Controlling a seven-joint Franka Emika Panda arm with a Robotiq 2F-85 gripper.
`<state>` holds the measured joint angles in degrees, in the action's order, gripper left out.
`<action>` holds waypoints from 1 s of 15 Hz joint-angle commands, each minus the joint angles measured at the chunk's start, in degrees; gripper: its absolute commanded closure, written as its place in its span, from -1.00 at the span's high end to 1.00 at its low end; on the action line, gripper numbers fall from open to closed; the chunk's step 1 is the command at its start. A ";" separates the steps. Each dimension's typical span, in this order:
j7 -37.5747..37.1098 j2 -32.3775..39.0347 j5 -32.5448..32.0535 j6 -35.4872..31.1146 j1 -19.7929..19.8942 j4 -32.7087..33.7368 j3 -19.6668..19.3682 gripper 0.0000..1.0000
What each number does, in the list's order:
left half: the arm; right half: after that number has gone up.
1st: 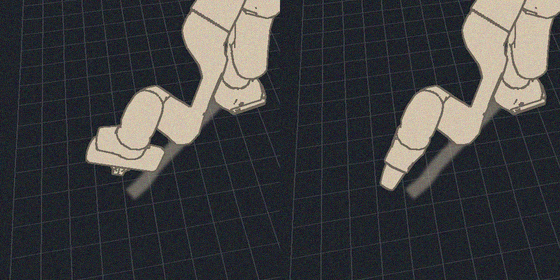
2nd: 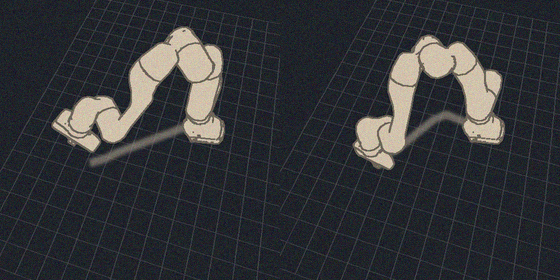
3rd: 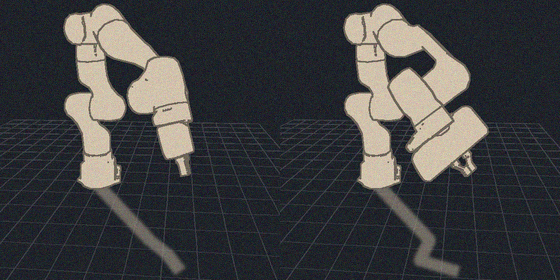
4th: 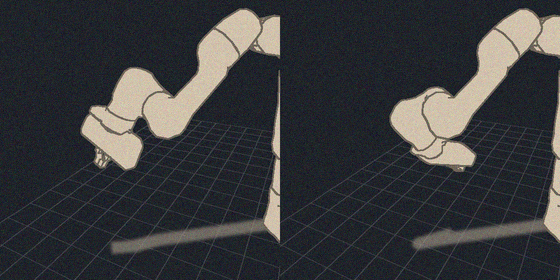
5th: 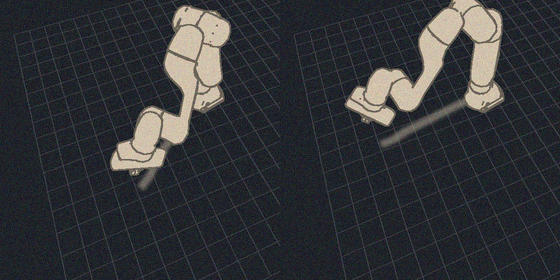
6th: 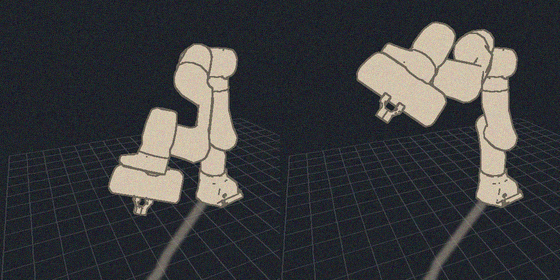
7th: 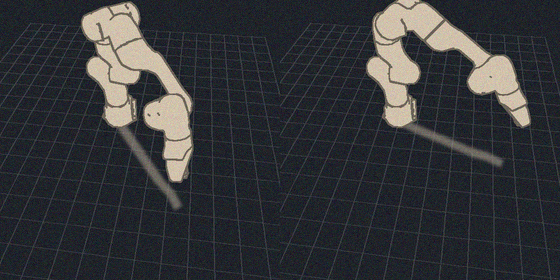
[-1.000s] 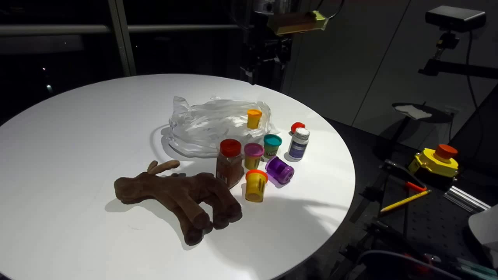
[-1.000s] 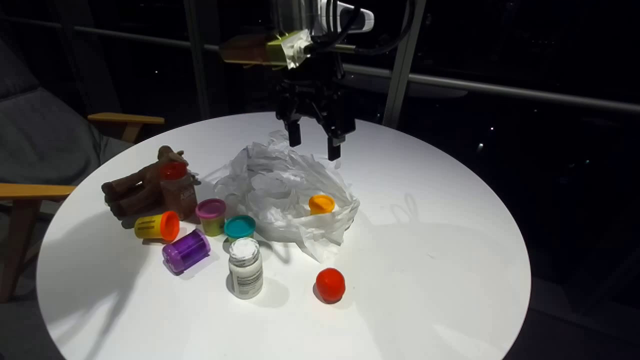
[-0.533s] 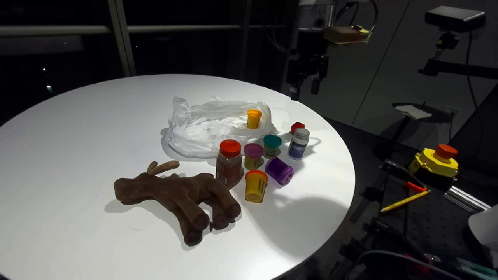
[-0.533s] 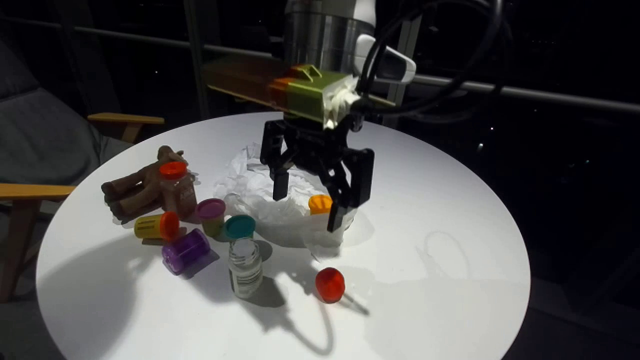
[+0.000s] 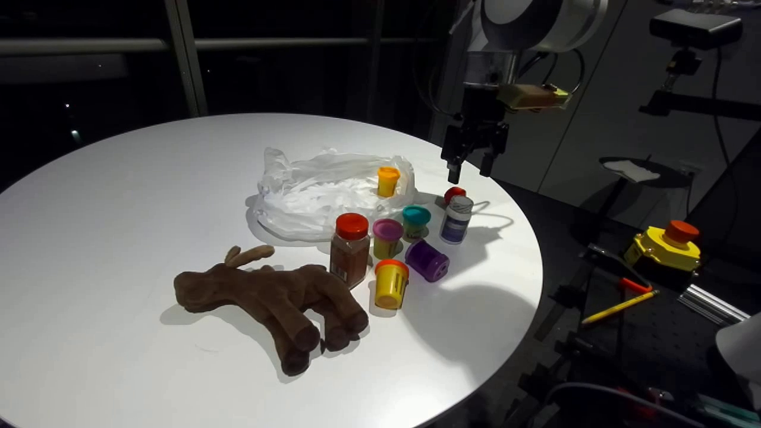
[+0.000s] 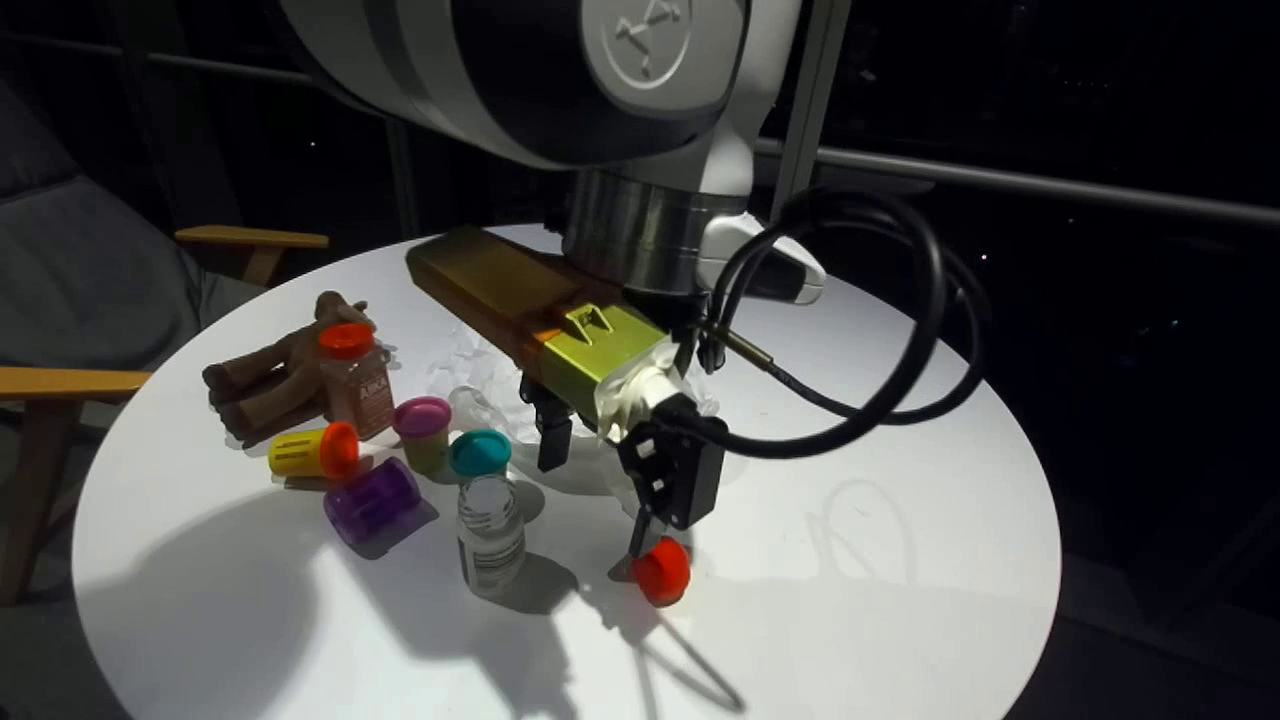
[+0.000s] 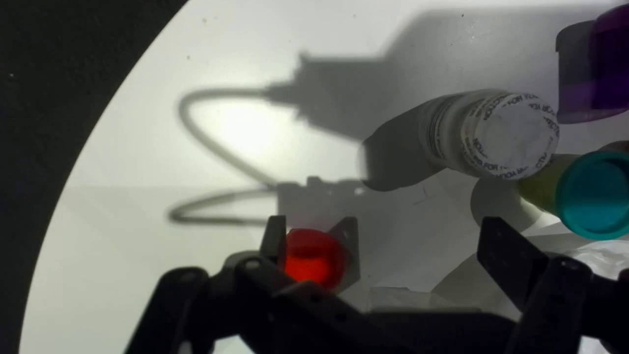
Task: Put all the contents in the white plastic bag
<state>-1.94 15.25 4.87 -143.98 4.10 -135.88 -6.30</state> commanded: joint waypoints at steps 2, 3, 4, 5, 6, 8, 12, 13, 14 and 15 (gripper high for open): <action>-4.40 3.27 -1.55 -5.70 -0.35 1.69 -0.54 1.00; -4.76 3.94 -1.81 -5.71 -0.29 2.11 -0.79 1.00; -5.50 4.73 -2.54 -5.84 -0.43 2.44 -1.31 1.00; -6.01 5.50 -2.89 -5.89 -0.42 2.77 -1.64 1.00; -6.69 6.23 -3.25 -5.65 -0.47 3.15 -1.92 1.00; -7.72 7.81 -3.66 -5.47 -0.61 4.09 -2.38 1.00; -9.97 10.50 -4.58 -5.45 -1.37 6.19 -3.03 1.00; -10.54 11.27 -4.85 -5.44 -1.50 6.88 -3.11 1.00; -11.20 11.97 -5.23 -5.37 -1.68 7.54 -3.28 1.00; -11.86 12.79 -5.57 -5.14 -1.88 8.31 -3.49 1.00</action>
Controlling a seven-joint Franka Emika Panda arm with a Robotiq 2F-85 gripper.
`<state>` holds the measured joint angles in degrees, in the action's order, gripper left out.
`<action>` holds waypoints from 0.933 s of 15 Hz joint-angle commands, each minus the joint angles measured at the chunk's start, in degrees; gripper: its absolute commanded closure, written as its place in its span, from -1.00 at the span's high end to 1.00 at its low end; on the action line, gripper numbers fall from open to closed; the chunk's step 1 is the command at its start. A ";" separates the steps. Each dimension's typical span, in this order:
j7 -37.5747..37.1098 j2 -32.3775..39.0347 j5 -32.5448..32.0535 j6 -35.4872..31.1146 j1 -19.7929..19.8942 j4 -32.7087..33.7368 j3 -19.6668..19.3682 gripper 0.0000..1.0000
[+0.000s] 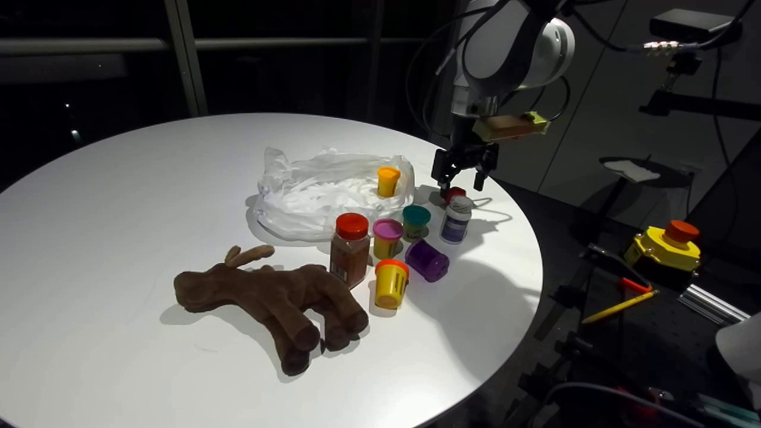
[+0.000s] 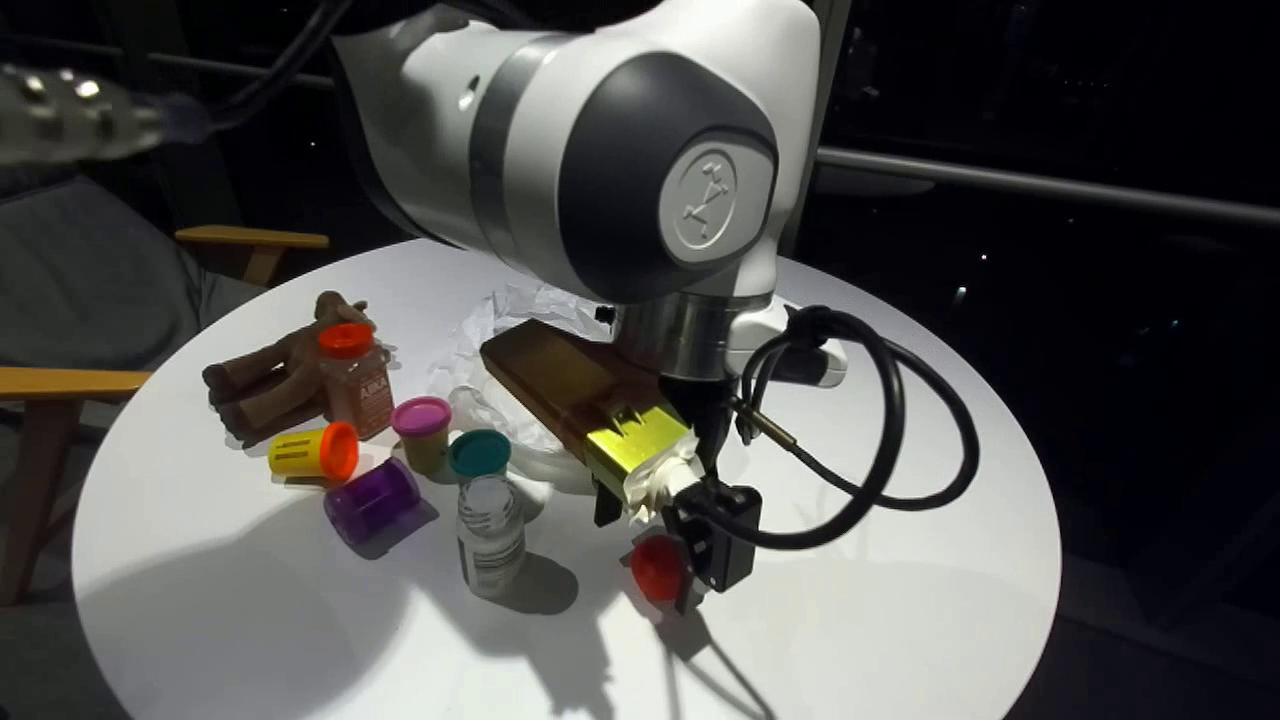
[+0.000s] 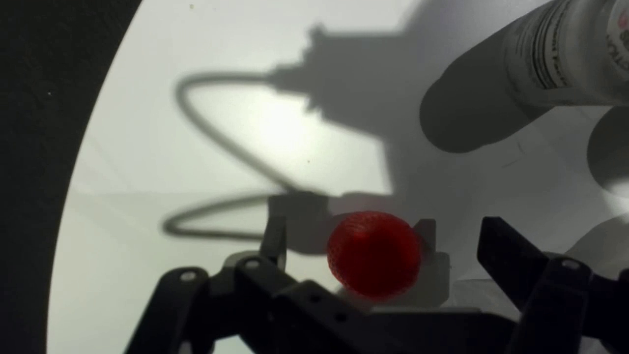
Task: Put all the contents in the white plastic bag
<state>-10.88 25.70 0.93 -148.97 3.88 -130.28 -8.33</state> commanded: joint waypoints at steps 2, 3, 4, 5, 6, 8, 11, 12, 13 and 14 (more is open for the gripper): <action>-3.78 3.40 -2.03 0.57 -1.93 3.72 -1.73 0.49; -4.35 3.76 -2.28 0.61 -2.25 3.93 -2.07 0.31; -4.77 4.08 -2.47 0.54 -2.51 4.11 -2.38 0.13; -5.22 4.21 -2.69 0.40 -2.71 4.11 -2.76 -0.03; -5.71 4.33 -2.99 0.32 -2.96 4.15 -3.20 -0.23; -6.88 4.18 -3.67 0.54 -3.38 4.11 -4.15 -0.53; -8.41 1.84 -3.86 3.17 -3.84 4.12 -5.16 -0.57; -8.96 0.20 -3.75 4.61 -4.17 4.44 -5.26 -0.57; -9.06 -1.06 -3.49 6.10 -4.25 5.03 -4.94 -0.57; -9.68 -2.59 -3.78 8.14 -4.96 6.04 -4.62 -0.57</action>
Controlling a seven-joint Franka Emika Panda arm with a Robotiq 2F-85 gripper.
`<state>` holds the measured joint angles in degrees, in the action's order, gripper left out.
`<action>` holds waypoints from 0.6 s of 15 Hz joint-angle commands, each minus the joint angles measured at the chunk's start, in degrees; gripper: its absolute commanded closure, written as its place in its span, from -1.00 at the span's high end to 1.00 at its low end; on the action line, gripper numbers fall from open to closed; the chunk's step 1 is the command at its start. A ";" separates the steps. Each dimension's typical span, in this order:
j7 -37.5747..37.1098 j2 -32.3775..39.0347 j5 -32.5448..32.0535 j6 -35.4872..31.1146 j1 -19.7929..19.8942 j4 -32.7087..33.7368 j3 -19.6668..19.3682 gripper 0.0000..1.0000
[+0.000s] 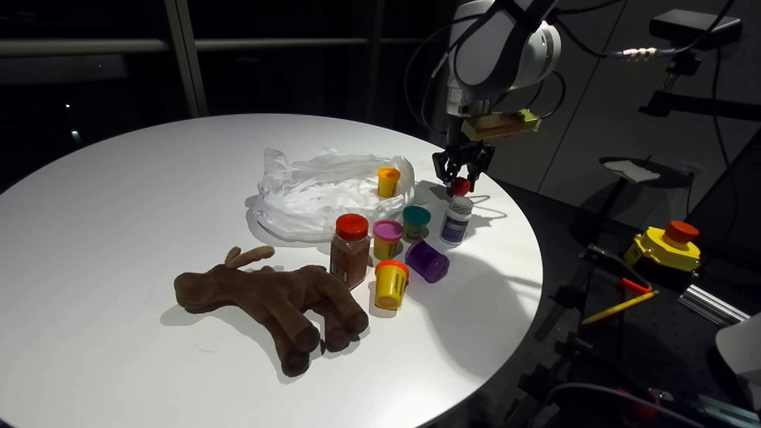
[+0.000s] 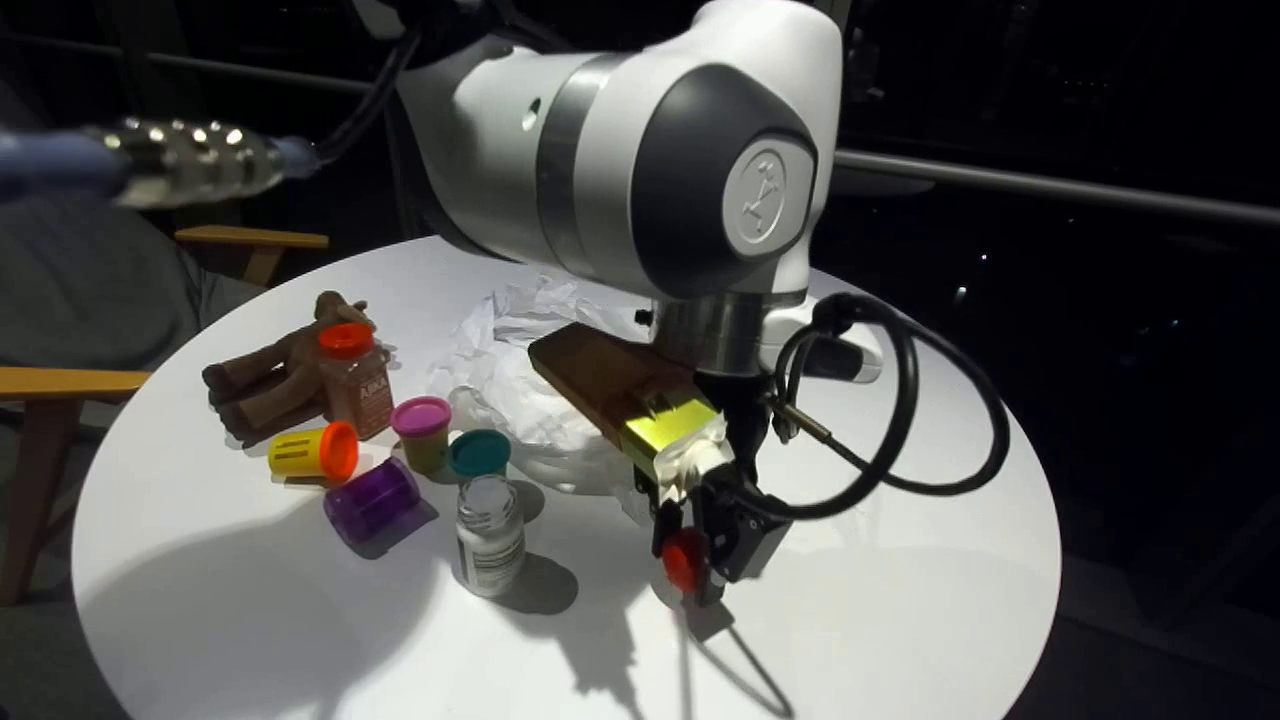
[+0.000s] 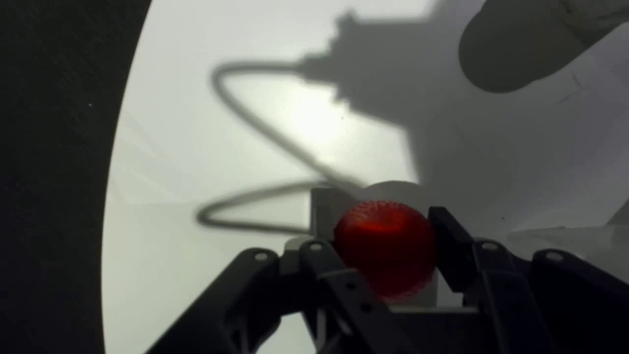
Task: Put all the contents in the white plastic bag
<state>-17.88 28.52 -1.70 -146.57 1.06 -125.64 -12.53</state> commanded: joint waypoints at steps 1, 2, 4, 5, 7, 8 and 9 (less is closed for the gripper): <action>-3.28 -6.59 -1.54 7.50 -2.77 2.53 -0.03 -0.57; -3.91 -7.30 -1.69 9.07 -3.54 4.18 0.80 -0.57; -4.67 -7.57 -0.95 11.46 -4.62 7.76 3.08 -0.57; -4.94 -6.40 -0.52 11.62 -5.19 9.73 4.44 -0.57; -6.05 -3.50 0.71 10.33 -6.51 12.90 7.30 -0.57; -6.76 -1.69 0.84 9.63 -7.16 14.39 8.29 -0.58; -7.54 0.60 0.93 9.34 -7.88 16.07 9.16 -0.58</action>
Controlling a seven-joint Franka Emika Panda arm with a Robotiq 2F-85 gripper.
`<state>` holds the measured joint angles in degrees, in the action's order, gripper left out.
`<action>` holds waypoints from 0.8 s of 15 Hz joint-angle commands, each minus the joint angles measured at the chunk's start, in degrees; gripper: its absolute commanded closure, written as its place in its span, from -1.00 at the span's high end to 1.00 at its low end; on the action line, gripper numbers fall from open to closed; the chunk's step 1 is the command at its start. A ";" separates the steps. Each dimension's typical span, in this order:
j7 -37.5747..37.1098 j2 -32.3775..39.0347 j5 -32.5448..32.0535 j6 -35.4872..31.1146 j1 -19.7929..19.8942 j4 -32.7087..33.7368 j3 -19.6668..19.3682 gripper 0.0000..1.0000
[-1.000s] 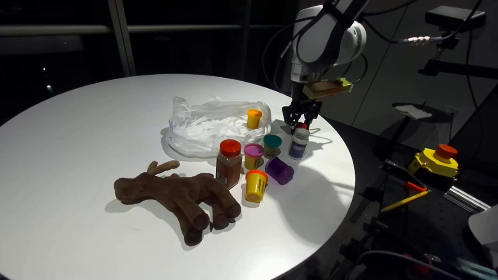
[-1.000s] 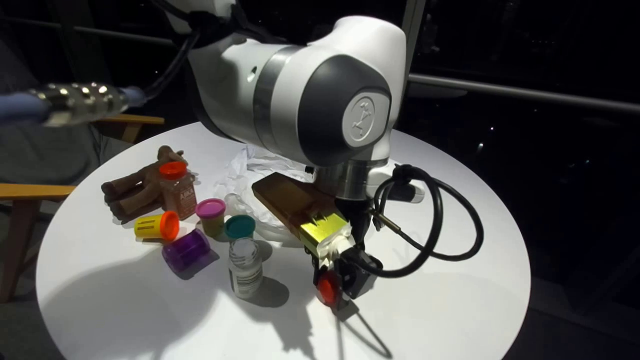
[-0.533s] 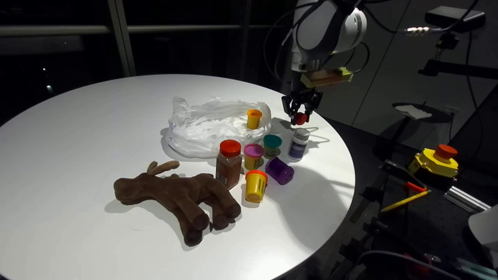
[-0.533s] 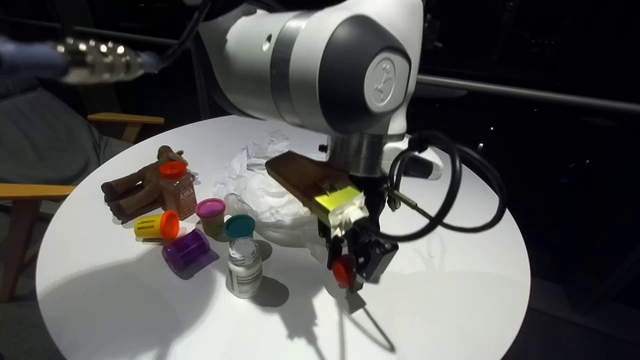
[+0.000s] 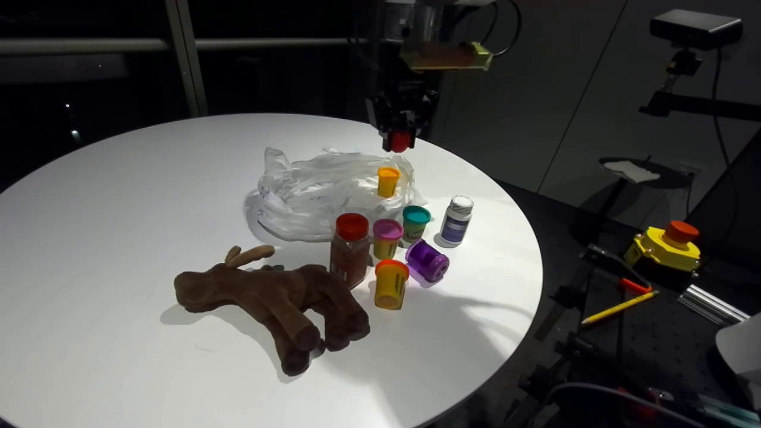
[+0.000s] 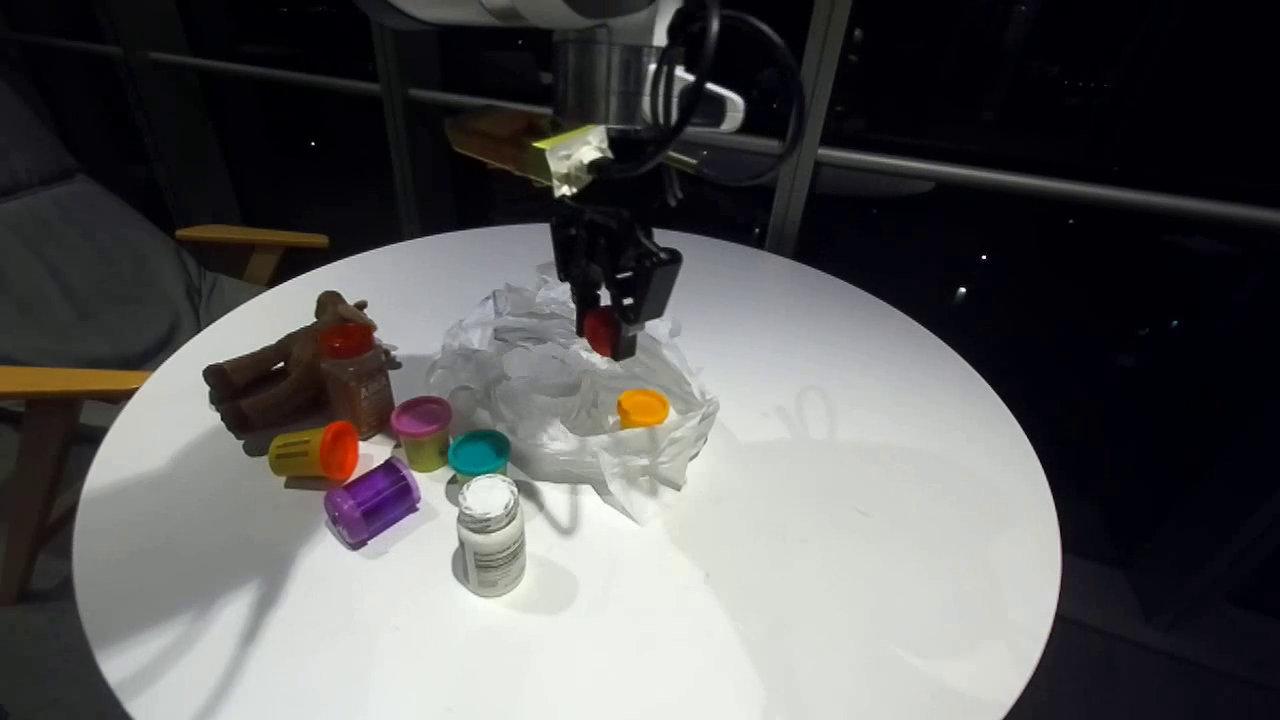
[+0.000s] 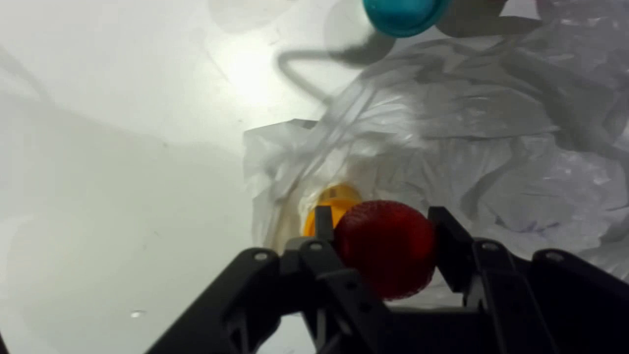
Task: Put all the contents in the white plastic bag
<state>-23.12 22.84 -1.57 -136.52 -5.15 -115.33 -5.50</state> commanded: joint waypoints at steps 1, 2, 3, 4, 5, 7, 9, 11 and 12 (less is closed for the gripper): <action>-3.05 8.00 0.70 -0.70 -2.45 7.18 2.71 -0.58; -3.76 9.99 0.37 -0.80 -3.29 8.63 2.95 -0.58; -4.38 12.08 0.17 -0.75 -4.16 10.41 3.05 -0.58; -4.96 13.93 -0.16 -0.67 -5.05 11.96 2.85 -0.58; -5.67 16.46 -0.98 -0.90 -5.95 13.83 2.01 -0.58; -6.70 19.27 -1.43 -0.91 -7.17 16.57 0.99 -0.58; -7.49 21.40 -1.54 -1.34 -7.76 18.83 -0.22 -0.58; -7.28 22.21 -1.02 -1.05 -7.54 20.39 -0.86 -0.55; -6.49 21.57 -0.64 -0.67 -7.02 20.45 -0.81 0.42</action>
<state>-29.09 43.91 -2.03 -137.81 -12.06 -98.02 -5.18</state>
